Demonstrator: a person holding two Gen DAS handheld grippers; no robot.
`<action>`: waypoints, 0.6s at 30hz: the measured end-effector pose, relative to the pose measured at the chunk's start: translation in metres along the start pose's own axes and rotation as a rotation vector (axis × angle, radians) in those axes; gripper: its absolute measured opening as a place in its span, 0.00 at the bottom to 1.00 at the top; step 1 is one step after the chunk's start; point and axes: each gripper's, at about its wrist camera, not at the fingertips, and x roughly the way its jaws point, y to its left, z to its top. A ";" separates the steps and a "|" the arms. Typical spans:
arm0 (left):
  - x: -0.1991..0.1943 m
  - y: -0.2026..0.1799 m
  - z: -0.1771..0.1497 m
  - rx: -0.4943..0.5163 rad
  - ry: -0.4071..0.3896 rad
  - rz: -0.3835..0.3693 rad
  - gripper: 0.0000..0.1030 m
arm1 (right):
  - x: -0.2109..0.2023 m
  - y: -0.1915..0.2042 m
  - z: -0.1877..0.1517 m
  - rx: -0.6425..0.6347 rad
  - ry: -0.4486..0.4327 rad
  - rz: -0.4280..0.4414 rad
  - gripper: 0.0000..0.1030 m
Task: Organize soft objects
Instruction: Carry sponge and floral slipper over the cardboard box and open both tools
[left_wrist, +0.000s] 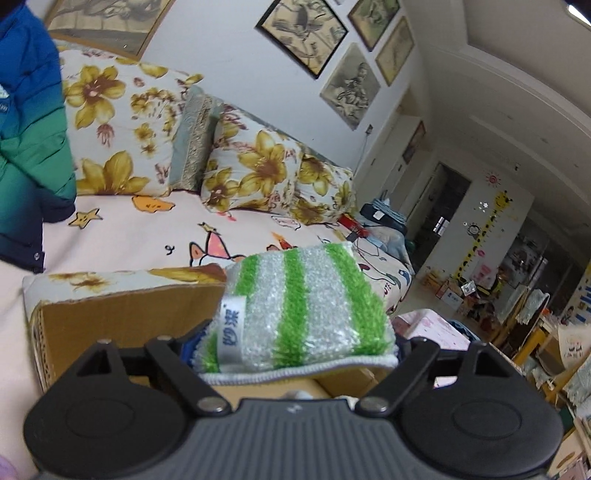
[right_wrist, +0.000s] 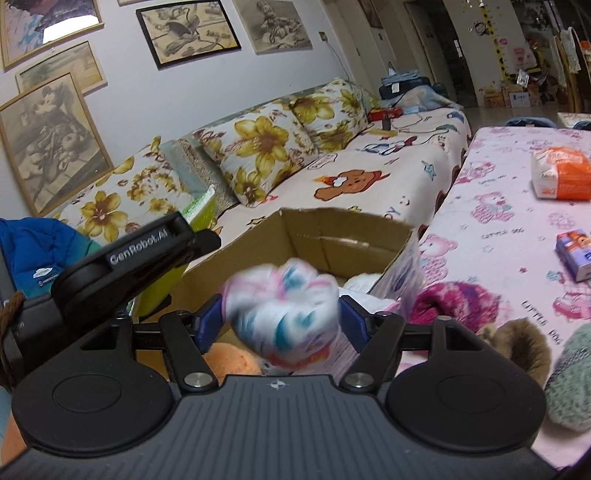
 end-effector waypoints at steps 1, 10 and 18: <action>0.000 0.000 0.000 -0.006 0.005 0.006 0.86 | -0.003 -0.003 -0.001 0.009 -0.001 0.010 0.96; -0.001 -0.001 -0.001 0.006 -0.003 0.025 0.97 | -0.031 -0.013 0.006 0.040 -0.049 -0.067 0.98; -0.003 -0.006 -0.002 0.048 -0.021 0.013 0.99 | -0.053 -0.030 0.000 0.060 -0.079 -0.179 1.00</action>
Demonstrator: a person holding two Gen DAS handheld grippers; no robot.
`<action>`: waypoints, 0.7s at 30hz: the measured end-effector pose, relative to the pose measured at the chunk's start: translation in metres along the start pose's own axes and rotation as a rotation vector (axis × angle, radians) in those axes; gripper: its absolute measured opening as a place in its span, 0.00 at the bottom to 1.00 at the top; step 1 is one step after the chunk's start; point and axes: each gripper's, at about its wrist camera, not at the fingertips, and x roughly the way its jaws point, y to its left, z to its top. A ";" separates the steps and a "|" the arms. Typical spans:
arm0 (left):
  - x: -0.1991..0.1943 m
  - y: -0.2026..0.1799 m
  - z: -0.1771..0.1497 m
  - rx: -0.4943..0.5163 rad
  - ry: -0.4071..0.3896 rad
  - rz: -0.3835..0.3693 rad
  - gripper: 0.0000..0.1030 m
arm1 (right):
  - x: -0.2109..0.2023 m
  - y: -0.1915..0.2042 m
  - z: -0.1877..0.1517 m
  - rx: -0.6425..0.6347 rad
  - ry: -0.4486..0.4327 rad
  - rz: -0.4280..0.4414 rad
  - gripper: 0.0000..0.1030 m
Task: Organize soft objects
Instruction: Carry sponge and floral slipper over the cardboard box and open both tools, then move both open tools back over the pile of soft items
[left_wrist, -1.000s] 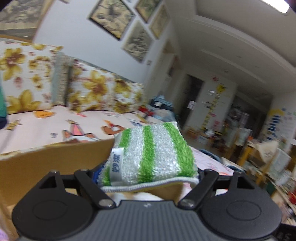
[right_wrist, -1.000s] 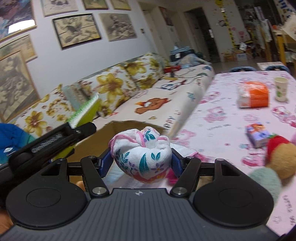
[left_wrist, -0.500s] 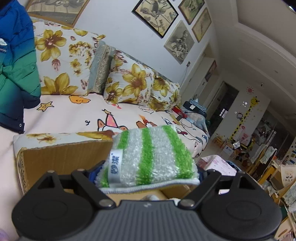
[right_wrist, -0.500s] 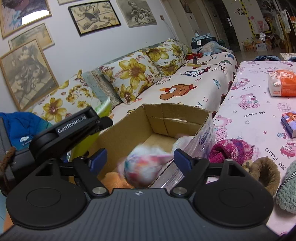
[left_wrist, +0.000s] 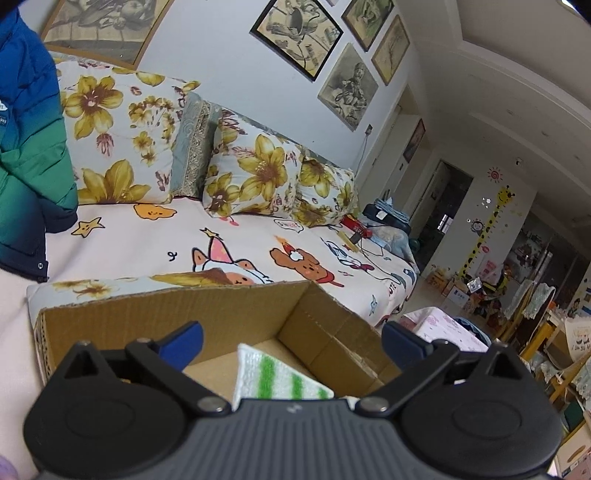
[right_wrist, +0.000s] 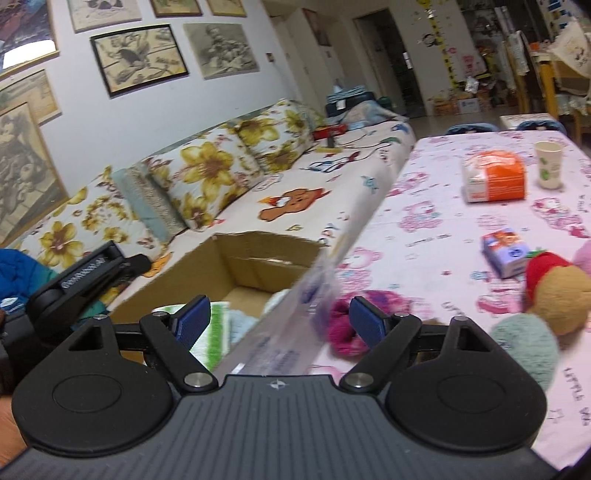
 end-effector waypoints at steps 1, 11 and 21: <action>-0.001 -0.001 0.000 0.006 -0.004 -0.001 0.99 | -0.002 -0.003 -0.001 0.003 -0.001 -0.009 1.00; -0.004 -0.014 -0.003 0.100 -0.037 -0.035 0.99 | -0.005 -0.011 -0.011 0.028 0.012 -0.066 1.00; -0.009 -0.026 -0.007 0.166 -0.067 -0.068 0.99 | -0.012 -0.015 -0.014 0.039 0.003 -0.089 1.00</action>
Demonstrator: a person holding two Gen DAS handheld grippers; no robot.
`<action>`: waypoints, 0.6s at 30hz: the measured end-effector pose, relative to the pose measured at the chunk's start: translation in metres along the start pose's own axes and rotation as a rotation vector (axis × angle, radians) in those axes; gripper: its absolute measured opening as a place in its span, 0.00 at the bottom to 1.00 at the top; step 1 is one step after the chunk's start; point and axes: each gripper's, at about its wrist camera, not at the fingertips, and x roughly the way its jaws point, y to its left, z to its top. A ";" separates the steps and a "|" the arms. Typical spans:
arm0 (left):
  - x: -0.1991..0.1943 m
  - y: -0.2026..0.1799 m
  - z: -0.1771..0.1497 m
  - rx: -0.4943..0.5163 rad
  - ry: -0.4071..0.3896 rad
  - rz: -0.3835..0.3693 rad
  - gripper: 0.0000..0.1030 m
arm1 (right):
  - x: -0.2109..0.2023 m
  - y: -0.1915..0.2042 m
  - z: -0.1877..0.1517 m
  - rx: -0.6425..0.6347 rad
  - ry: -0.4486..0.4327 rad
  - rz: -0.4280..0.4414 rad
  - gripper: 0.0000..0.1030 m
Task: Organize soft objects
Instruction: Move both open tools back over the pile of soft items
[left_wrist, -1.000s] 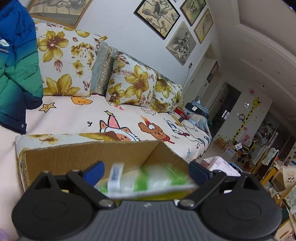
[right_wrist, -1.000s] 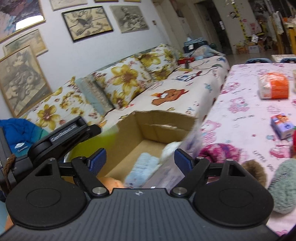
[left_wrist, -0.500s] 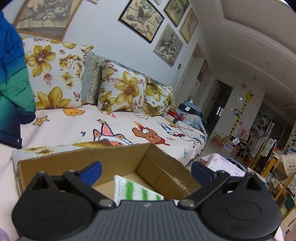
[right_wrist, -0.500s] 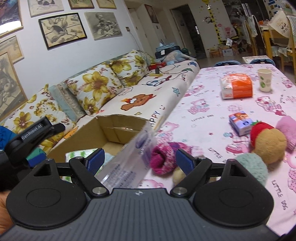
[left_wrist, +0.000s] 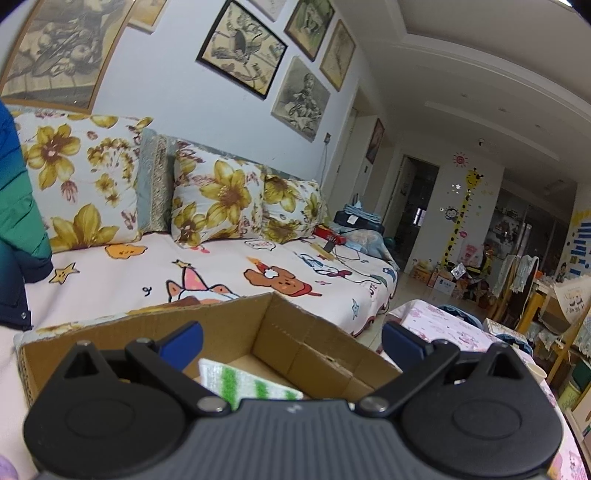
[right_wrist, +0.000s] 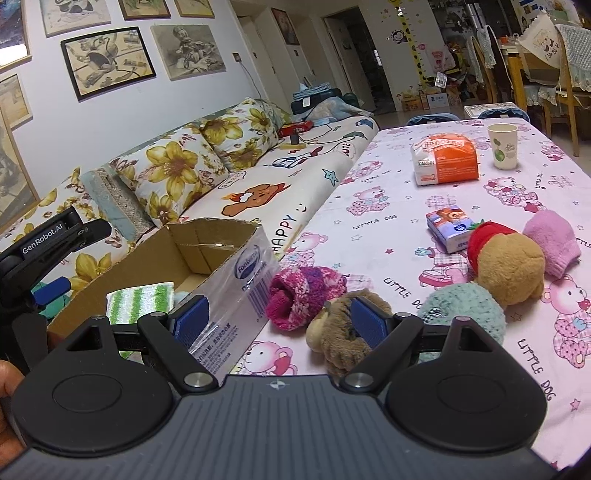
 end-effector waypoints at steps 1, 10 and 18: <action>-0.001 -0.001 0.000 0.006 -0.004 -0.002 0.99 | 0.000 -0.001 -0.001 0.001 -0.001 -0.002 1.00; -0.004 -0.014 -0.003 0.052 -0.021 -0.034 0.99 | -0.003 -0.008 -0.003 0.010 -0.010 -0.010 1.00; -0.006 -0.031 -0.009 0.109 -0.020 -0.092 0.99 | -0.005 -0.016 -0.005 0.027 -0.016 -0.022 1.00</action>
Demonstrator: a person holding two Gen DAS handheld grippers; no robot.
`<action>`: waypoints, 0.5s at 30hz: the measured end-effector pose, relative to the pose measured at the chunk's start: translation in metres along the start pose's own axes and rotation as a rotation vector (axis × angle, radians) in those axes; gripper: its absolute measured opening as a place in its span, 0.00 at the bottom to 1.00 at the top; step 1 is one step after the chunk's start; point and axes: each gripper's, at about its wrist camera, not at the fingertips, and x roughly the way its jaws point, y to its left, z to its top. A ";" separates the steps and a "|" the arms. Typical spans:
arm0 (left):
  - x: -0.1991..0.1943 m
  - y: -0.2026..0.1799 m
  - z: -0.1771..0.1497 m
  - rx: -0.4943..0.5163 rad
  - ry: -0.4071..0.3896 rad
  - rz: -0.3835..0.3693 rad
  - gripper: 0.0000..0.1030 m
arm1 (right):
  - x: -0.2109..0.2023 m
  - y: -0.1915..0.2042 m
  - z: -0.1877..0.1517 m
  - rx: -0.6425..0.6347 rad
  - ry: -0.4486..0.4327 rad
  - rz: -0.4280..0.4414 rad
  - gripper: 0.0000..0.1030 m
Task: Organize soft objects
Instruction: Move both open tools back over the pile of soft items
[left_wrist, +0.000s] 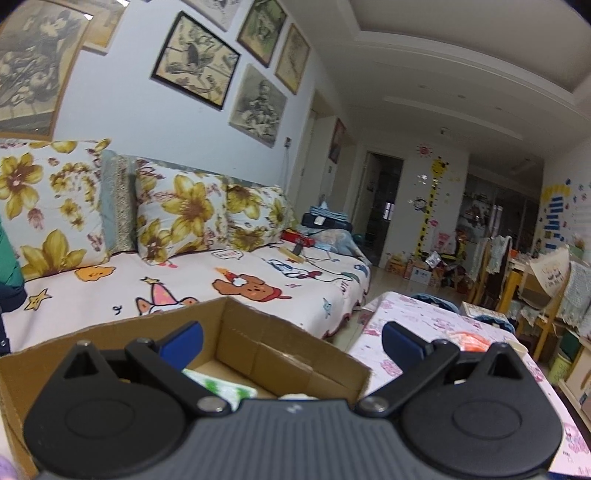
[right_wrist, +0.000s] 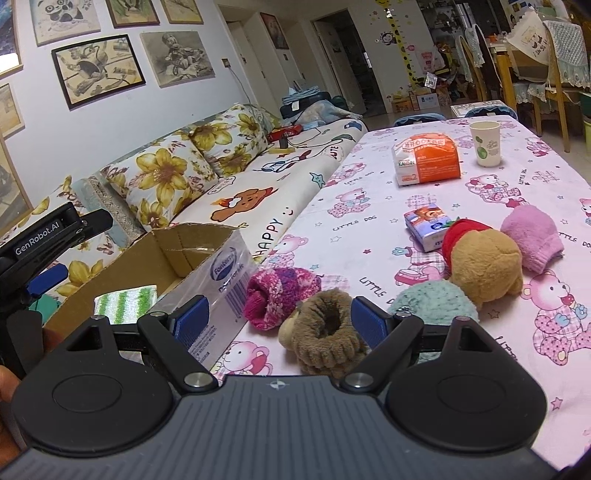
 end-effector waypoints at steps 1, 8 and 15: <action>0.000 -0.002 0.000 0.008 -0.001 -0.004 0.99 | -0.001 -0.001 -0.001 0.001 -0.001 -0.003 1.00; -0.002 -0.019 -0.007 0.066 0.000 -0.042 0.99 | -0.004 -0.008 -0.002 0.021 -0.010 -0.026 1.00; -0.002 -0.038 -0.016 0.125 0.014 -0.090 0.99 | -0.010 -0.018 -0.003 0.039 -0.023 -0.051 1.00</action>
